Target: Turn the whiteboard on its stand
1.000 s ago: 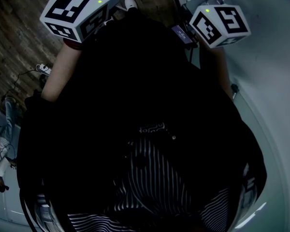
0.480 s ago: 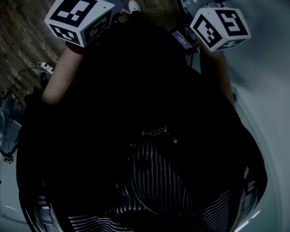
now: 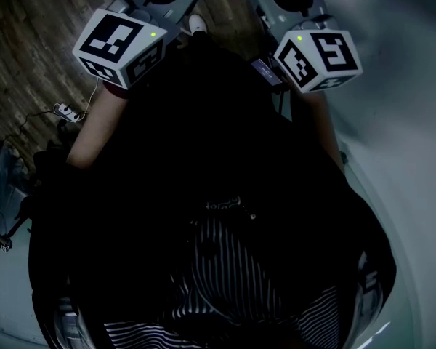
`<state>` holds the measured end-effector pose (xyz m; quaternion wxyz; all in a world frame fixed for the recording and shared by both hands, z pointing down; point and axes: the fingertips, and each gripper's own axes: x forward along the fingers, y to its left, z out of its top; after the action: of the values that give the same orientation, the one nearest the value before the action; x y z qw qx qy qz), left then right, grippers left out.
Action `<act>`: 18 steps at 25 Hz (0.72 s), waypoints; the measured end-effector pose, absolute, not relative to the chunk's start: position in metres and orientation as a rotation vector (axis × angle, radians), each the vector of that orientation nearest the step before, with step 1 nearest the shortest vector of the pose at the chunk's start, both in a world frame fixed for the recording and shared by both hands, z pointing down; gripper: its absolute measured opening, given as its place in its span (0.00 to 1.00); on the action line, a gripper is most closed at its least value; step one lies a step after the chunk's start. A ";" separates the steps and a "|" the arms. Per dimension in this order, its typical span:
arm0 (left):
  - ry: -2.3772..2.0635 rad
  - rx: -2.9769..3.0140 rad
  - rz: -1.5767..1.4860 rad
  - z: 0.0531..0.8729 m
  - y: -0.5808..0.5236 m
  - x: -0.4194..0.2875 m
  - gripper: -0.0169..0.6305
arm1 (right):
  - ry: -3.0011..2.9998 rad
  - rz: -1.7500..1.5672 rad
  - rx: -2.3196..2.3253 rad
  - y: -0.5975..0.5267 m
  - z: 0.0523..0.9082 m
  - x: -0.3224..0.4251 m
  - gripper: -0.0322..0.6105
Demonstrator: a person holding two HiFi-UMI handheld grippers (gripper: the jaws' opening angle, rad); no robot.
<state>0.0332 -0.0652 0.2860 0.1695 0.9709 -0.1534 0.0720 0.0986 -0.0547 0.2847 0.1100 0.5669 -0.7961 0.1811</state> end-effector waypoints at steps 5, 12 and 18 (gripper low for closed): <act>-0.471 2.702 0.153 0.283 -0.070 0.028 0.03 | -2.357 0.522 1.627 -0.062 0.285 0.093 0.40; -0.568 2.690 0.134 0.275 -0.077 0.022 0.03 | -2.298 0.521 1.546 -0.071 0.302 0.098 0.44; -0.629 2.644 0.124 0.273 -0.078 0.021 0.03 | -2.223 0.541 1.557 -0.081 0.310 0.118 0.45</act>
<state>0.0211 -0.0778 0.2726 0.2087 0.9504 -0.2262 0.0445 0.1178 -0.0806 0.3103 0.1859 0.5527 -0.7894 0.1919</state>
